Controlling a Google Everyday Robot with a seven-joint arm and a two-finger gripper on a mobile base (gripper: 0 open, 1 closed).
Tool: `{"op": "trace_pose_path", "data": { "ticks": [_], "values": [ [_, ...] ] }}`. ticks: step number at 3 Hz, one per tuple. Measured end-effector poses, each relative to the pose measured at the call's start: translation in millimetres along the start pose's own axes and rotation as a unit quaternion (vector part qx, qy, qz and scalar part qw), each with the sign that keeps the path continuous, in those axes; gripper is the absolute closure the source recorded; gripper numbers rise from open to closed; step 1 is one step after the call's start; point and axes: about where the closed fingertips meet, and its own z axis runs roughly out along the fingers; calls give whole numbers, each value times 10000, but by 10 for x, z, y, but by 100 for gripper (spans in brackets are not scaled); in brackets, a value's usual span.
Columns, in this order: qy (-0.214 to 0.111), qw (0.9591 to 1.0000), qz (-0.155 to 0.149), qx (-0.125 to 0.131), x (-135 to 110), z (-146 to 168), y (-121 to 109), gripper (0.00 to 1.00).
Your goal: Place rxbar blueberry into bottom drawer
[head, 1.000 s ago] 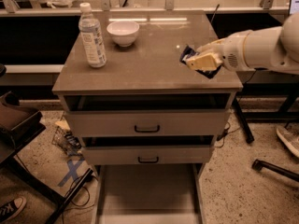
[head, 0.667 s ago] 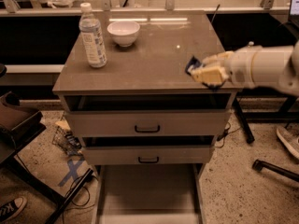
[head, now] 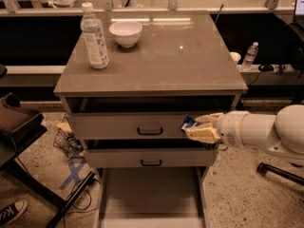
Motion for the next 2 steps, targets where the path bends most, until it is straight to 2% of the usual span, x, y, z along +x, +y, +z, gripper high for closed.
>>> {"op": "trace_pose_path", "data": {
  "ticks": [1, 2],
  "values": [
    [96, 10000, 5, -22, 175, 74, 11, 100],
    [109, 9999, -78, -39, 136, 178, -10, 100]
  ]
}}
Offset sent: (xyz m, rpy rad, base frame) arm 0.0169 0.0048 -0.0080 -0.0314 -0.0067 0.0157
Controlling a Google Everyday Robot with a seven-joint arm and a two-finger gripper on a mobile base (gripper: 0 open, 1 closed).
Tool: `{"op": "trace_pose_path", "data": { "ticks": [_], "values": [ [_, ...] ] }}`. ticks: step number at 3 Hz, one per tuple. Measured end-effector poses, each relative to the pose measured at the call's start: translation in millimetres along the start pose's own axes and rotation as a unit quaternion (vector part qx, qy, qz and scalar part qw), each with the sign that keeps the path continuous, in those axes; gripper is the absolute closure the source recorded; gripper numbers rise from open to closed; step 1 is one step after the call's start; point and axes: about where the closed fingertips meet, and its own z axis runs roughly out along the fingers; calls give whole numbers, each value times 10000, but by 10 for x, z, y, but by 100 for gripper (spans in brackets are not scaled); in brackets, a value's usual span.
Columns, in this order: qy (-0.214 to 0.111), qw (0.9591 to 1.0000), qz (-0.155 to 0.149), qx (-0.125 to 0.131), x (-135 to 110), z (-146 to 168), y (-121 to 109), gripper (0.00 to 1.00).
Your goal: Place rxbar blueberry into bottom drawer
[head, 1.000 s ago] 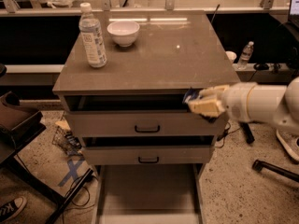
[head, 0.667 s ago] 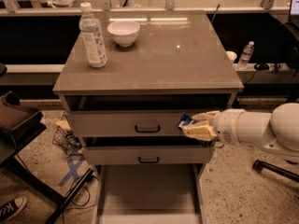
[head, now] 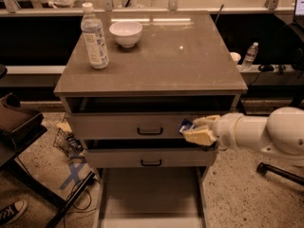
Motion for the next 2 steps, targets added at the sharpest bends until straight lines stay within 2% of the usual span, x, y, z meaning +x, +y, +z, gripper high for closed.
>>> {"op": "trace_pose_path", "data": {
  "ticks": [1, 2],
  "values": [
    [50, 9997, 216, 57, 417, 327, -61, 100],
    [61, 9988, 475, 67, 1064, 591, 29, 100]
  ]
}}
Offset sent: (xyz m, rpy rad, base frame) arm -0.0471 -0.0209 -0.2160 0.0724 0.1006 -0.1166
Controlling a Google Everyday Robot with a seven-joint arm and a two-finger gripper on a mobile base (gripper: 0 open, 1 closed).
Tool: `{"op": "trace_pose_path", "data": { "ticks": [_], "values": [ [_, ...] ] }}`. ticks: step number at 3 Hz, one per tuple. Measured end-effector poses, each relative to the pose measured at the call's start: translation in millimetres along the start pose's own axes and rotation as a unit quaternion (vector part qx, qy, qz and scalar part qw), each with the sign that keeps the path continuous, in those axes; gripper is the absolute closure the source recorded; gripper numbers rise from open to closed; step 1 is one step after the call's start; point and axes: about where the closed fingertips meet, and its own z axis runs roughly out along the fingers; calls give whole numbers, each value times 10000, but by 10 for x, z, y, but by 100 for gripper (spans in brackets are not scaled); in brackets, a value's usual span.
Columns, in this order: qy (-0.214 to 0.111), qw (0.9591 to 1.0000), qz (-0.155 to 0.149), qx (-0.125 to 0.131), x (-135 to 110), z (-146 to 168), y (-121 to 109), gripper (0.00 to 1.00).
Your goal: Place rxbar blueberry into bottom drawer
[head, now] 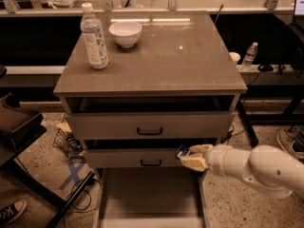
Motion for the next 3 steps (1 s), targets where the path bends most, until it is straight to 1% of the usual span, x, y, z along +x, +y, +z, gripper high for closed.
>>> {"op": "trace_pose_path", "data": {
  "ticks": [1, 2, 3],
  "values": [
    [-148, 9997, 206, 21, 726, 265, -1, 100],
    [-217, 9993, 315, -6, 1053, 456, -26, 100],
    [-218, 9991, 368, -55, 1112, 505, 5, 100]
  ]
}}
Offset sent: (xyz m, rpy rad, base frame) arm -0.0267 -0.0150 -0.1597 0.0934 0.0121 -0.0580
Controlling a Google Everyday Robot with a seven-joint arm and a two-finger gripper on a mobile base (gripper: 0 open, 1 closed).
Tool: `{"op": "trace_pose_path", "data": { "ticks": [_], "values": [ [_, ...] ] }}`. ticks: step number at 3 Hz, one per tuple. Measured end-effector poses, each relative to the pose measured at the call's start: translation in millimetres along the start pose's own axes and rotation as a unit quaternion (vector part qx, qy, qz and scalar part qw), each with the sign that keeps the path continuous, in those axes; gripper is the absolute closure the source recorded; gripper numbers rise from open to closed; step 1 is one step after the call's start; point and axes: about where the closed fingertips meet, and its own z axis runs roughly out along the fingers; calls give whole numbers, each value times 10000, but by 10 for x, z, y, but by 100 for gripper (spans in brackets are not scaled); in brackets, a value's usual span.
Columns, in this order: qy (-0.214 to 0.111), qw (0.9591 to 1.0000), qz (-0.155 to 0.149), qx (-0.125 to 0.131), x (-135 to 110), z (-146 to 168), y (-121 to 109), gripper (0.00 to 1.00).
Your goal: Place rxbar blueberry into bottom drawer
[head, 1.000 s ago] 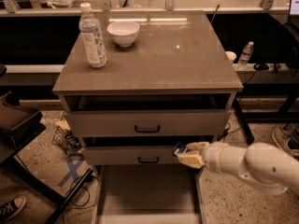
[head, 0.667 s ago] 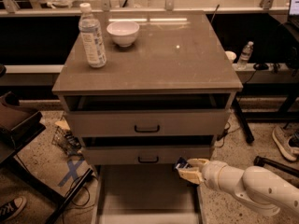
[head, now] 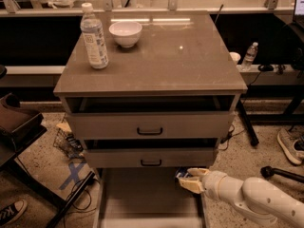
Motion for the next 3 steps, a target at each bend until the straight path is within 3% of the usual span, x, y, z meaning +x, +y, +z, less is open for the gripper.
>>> {"op": "trace_pose_path", "data": {
  "ticks": [1, 2, 3],
  "values": [
    [79, 10000, 29, -23, 26, 112, 38, 100],
    [216, 9997, 47, -144, 239, 621, 159, 100],
    [250, 9987, -209, -379, 638, 1287, 293, 100]
  ]
}}
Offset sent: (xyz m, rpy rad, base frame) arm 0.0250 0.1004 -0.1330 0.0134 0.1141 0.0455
